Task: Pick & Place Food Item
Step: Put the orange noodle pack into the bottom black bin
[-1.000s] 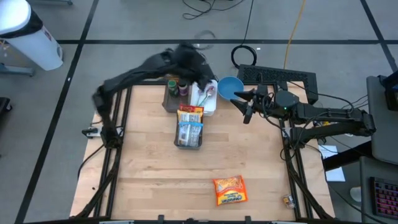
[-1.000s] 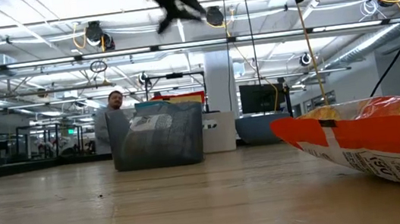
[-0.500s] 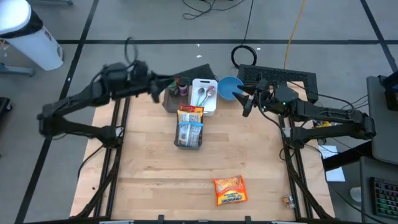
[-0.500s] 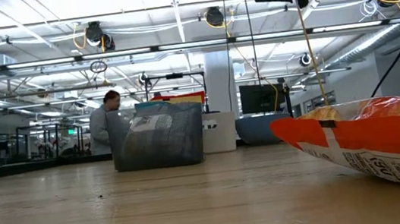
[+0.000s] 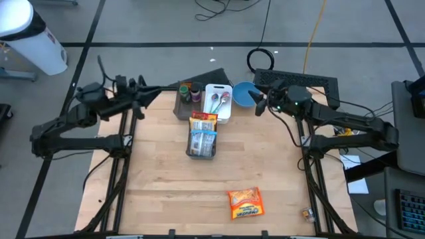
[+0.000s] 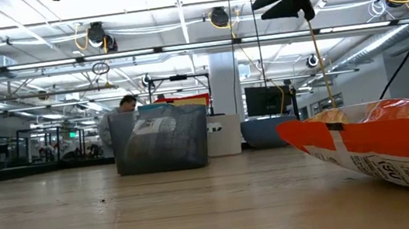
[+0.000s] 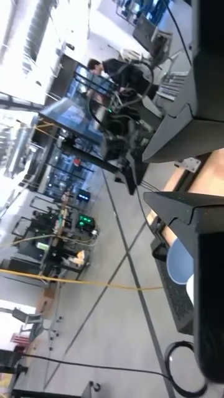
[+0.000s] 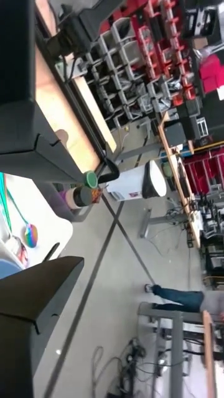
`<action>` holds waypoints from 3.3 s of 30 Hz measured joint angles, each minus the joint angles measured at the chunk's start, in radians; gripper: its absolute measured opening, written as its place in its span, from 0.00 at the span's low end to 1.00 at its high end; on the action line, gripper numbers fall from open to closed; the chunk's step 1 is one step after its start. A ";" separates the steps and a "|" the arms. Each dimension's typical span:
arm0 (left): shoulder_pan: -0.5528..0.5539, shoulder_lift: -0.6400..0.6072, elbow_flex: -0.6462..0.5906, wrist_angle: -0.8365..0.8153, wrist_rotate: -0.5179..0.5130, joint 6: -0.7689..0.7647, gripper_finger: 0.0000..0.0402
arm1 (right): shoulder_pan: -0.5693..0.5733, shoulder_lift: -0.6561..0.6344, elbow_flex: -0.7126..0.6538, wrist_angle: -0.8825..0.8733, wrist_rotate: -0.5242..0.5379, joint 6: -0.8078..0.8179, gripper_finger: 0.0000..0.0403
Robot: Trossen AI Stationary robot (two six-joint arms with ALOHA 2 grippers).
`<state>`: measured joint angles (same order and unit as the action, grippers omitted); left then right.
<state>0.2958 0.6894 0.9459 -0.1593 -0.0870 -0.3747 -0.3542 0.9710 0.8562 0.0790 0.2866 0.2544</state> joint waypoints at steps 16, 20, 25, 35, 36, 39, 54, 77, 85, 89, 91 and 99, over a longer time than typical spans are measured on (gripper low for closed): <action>0.000 0.036 -0.001 0.001 0.007 0.004 0.23 | 0.009 0.028 0.000 0.054 -0.012 0.015 0.49; 0.000 0.043 -0.001 0.000 0.007 0.004 0.23 | 0.023 0.028 0.000 0.067 -0.086 0.046 0.49; 0.000 0.044 -0.001 -0.002 0.007 0.004 0.23 | 0.055 0.028 0.000 0.069 -0.133 0.048 0.49; 0.000 0.044 -0.001 -0.002 0.007 0.004 0.23 | 0.120 0.026 0.000 0.075 -0.135 0.047 0.49; 0.000 0.044 -0.001 -0.002 0.007 0.005 0.23 | 0.125 0.023 0.000 0.074 -0.135 0.047 0.49; 0.000 0.044 -0.001 -0.002 0.007 0.005 0.23 | 0.141 0.013 0.000 0.075 -0.147 0.047 0.49; 0.000 0.044 -0.001 -0.002 0.007 0.004 0.23 | 0.147 -0.004 0.000 0.075 -0.260 0.024 0.49; -0.001 0.071 0.000 0.070 0.008 -0.084 0.23 | 0.144 0.024 -0.001 0.091 0.003 0.054 0.49; -0.001 0.083 0.000 0.088 0.112 -0.044 0.23 | 0.144 0.083 -0.001 0.219 -0.003 0.130 0.49; 0.000 0.089 0.000 0.088 0.154 -0.060 0.23 | 0.145 0.107 -0.001 0.254 -0.003 0.141 0.49; 0.000 0.092 0.000 0.107 0.186 -0.079 0.23 | 0.145 0.112 -0.001 0.254 -0.003 0.154 0.49; 0.000 0.144 0.000 0.311 0.218 -0.024 0.23 | 0.146 0.106 -0.001 0.253 -0.170 0.180 0.49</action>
<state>0.2958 0.8331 0.9459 0.1516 0.1308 -0.3985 -0.2086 1.0766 0.8555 0.3317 0.1163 0.4340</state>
